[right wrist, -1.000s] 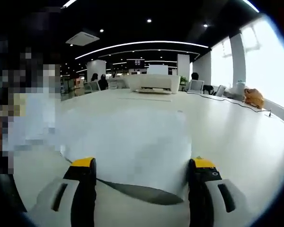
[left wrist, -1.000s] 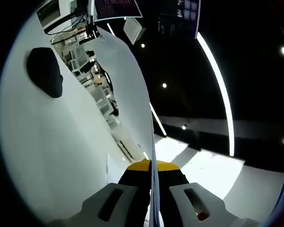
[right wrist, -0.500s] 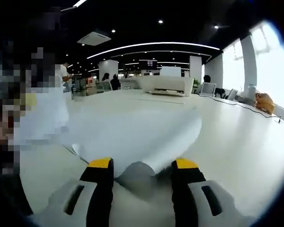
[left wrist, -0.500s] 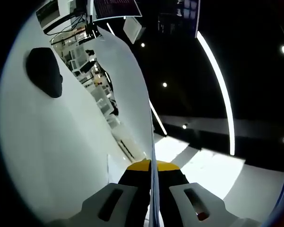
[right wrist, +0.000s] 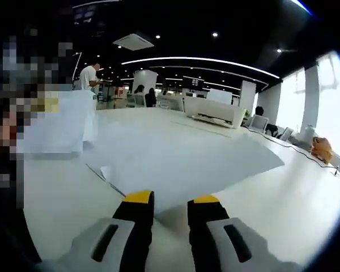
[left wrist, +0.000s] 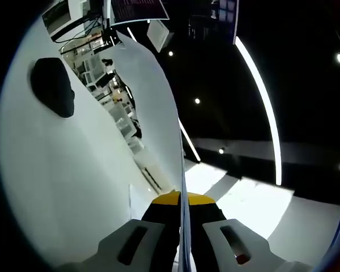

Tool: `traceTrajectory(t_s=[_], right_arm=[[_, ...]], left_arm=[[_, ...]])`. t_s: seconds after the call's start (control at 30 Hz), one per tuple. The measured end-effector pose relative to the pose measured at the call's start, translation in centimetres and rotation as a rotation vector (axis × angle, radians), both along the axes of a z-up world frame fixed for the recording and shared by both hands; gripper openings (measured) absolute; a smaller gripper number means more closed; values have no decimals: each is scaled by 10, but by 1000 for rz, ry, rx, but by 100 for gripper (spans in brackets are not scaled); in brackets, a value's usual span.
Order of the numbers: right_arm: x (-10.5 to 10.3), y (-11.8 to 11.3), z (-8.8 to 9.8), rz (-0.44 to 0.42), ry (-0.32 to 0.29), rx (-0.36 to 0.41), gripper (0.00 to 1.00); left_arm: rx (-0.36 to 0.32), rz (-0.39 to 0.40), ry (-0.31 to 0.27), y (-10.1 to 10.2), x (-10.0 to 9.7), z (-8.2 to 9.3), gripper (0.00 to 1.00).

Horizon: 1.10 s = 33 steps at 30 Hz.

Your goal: Organize the stack of printing papers by aligning and flattening the scattered papers on the table

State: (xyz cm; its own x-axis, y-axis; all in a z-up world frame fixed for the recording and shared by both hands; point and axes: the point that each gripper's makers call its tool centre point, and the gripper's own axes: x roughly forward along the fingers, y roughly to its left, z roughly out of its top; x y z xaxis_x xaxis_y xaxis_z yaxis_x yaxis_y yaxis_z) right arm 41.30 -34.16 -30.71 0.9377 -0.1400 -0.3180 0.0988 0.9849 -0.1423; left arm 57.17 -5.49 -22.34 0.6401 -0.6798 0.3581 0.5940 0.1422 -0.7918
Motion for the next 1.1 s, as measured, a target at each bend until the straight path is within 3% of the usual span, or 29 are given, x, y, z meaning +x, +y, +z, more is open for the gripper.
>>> traceTrajectory(t_s=[0.63, 0.97, 1.1], right_arm=[[-5, -10, -1, -41, 16, 55, 0], [-5, -12, 10, -36, -47, 158, 0], [-8, -10, 25, -10, -115, 217, 0]], left_arm=[[-7, 1, -1, 1, 5, -2, 6], [-2, 4, -2, 1, 6, -2, 6], [0, 8, -2, 1, 5, -2, 6]])
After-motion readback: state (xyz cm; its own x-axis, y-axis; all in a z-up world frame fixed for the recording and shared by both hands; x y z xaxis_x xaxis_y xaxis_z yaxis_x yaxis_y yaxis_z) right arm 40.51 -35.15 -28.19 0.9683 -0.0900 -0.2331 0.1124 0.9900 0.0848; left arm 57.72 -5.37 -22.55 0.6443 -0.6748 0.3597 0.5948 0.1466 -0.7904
